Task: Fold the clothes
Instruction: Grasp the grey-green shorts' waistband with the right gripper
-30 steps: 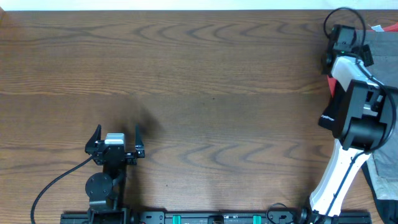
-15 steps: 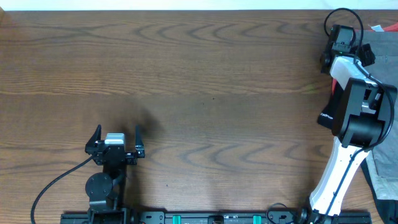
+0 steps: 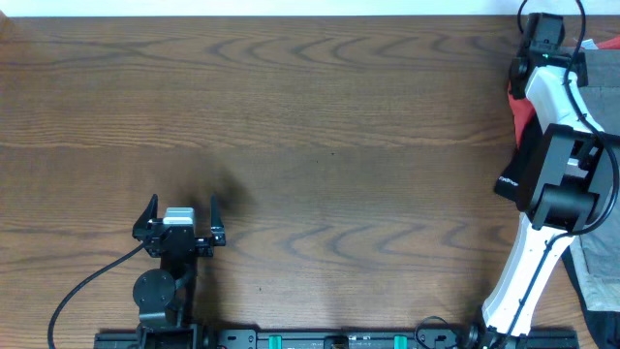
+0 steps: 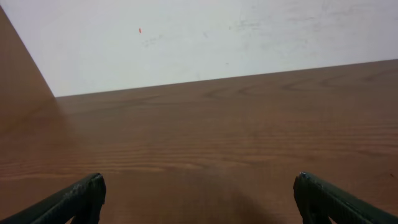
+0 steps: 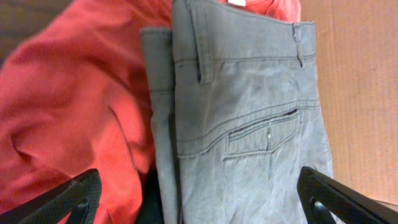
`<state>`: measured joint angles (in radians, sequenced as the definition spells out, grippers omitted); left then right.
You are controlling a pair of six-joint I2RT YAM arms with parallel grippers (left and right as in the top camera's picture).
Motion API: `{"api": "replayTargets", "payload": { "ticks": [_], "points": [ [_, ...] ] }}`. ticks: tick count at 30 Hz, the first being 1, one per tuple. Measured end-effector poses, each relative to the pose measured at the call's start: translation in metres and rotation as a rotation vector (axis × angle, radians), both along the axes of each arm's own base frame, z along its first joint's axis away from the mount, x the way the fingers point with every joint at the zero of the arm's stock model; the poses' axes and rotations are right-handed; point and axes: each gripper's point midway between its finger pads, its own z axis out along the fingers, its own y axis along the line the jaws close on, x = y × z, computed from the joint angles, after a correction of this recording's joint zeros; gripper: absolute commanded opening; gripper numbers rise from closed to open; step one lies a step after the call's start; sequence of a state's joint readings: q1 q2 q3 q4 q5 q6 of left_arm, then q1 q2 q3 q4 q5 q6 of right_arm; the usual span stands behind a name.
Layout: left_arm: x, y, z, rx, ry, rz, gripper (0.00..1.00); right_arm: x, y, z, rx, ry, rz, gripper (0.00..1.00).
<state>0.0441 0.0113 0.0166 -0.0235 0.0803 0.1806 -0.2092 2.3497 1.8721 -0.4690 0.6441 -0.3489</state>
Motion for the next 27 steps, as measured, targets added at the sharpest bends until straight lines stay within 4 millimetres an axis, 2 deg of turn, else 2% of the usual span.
{"api": "replayTargets", "payload": {
  "ticks": [5, 15, 18, 22, 25, 27],
  "points": [
    [0.000, 0.000, 0.000, 0.000, 0.000, 0.000, 0.98, -0.003, -0.004, -0.003, 0.022, 0.004, -0.004, 0.99],
    [0.000, 0.000, 0.000, 0.000, 0.000, 0.000, 0.98, -0.026, -0.039, -0.014, 0.088, 0.030, -0.054, 0.95],
    [0.000, 0.000, 0.000, 0.000, 0.000, 0.000, 0.98, -0.025, -0.039, -0.015, 0.100, 0.026, -0.047, 0.87],
    [0.000, 0.000, 0.000, 0.000, 0.000, 0.000, 0.98, -0.023, -0.036, -0.016, 0.111, 0.021, -0.039, 0.72],
    [0.000, 0.000, 0.000, 0.000, 0.000, 0.000, 0.98, -0.022, -0.035, -0.016, 0.116, 0.020, -0.037, 0.69],
    [0.000, 0.000, 0.000, 0.000, 0.000, 0.000, 0.98, -0.022, -0.035, -0.017, 0.117, 0.022, -0.034, 0.58]
  ]
}}
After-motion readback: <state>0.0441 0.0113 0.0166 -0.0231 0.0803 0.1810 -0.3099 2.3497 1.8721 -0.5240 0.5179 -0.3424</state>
